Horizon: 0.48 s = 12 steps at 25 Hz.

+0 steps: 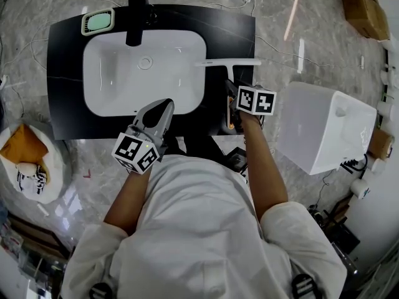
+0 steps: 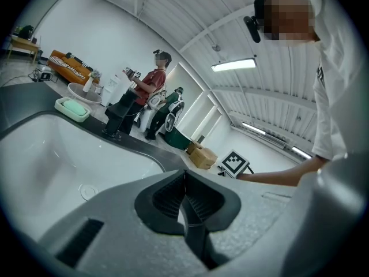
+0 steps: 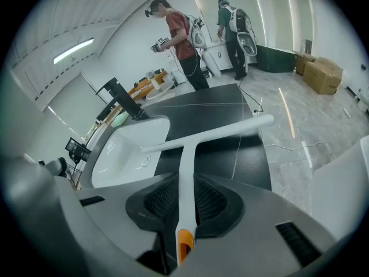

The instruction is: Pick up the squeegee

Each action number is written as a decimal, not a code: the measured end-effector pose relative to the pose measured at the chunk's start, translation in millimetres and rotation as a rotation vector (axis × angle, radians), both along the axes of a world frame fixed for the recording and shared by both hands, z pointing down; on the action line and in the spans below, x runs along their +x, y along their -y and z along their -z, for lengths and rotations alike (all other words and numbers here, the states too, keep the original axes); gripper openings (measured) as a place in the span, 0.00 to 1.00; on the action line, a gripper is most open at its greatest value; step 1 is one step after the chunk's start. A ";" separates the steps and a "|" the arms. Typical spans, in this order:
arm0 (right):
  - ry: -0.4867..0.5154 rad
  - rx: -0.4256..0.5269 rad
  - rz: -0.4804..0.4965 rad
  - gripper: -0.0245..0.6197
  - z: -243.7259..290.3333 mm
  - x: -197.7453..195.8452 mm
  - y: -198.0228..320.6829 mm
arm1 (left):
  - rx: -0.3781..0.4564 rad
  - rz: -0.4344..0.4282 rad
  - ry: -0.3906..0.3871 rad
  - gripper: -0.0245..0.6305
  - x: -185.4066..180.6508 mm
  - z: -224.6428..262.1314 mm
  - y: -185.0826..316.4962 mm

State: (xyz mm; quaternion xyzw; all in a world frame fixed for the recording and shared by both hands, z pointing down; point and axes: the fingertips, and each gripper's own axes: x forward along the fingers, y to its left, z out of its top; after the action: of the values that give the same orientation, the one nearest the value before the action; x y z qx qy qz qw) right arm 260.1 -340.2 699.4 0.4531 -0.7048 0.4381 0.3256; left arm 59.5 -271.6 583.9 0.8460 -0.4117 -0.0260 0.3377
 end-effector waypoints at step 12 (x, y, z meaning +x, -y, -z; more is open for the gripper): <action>0.067 0.182 0.036 0.16 58.1 -12.3 20.1 | 0.063 -0.008 0.030 0.06 -1.0 29.2 7.7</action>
State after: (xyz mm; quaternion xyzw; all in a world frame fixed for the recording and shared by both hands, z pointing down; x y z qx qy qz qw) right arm 247.7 -360.3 641.3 0.4529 -0.7603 0.3814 0.2670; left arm 58.5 -279.3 554.7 0.8582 -0.4122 -0.0248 0.3050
